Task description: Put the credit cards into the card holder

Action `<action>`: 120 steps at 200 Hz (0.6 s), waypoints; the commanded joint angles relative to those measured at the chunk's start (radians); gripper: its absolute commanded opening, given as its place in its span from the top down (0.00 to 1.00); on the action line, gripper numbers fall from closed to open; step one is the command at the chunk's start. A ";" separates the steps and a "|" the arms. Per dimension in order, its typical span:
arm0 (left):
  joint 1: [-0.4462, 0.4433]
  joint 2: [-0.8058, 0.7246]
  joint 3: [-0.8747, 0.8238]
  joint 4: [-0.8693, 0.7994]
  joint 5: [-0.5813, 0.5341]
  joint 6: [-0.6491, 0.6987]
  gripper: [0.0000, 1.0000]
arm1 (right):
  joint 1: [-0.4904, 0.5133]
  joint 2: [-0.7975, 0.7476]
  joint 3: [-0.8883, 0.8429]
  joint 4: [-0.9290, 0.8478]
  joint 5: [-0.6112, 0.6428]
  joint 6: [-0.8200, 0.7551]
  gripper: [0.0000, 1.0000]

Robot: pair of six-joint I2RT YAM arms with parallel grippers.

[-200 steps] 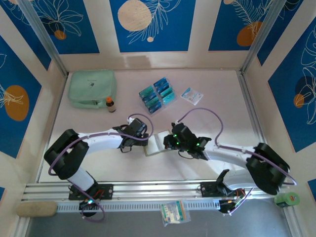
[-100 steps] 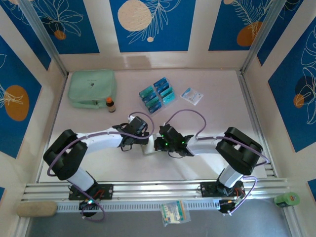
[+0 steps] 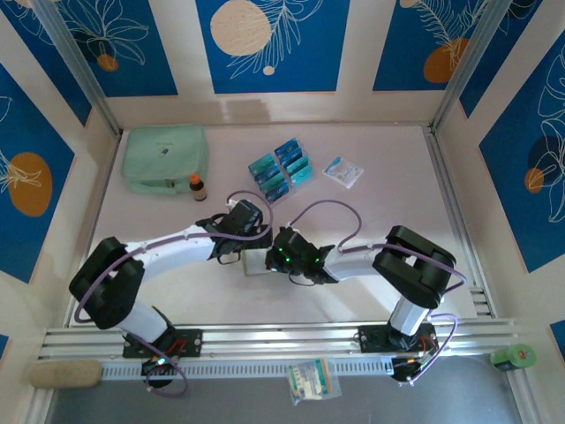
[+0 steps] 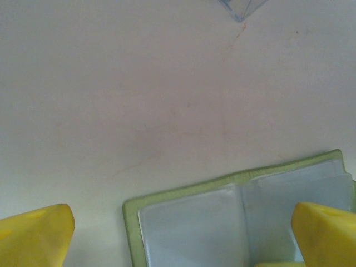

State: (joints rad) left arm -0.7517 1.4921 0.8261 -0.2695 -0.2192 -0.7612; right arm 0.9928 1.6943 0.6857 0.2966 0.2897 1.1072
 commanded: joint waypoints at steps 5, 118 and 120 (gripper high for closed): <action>0.003 -0.041 -0.075 0.029 0.050 -0.157 0.00 | 0.030 0.033 0.004 -0.018 0.074 0.088 1.00; -0.007 0.083 -0.057 -0.082 -0.037 -0.008 0.00 | -0.030 -0.137 -0.061 -0.061 0.071 0.000 1.00; -0.007 0.084 -0.055 -0.085 -0.040 -0.002 0.00 | -0.036 -0.139 -0.064 -0.061 0.067 -0.003 1.00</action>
State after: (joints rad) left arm -0.7589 1.5330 0.7494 -0.2981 -0.2142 -0.8585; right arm 1.0012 1.6085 0.6518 0.2749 0.3592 1.1564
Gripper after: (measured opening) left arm 0.997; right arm 0.054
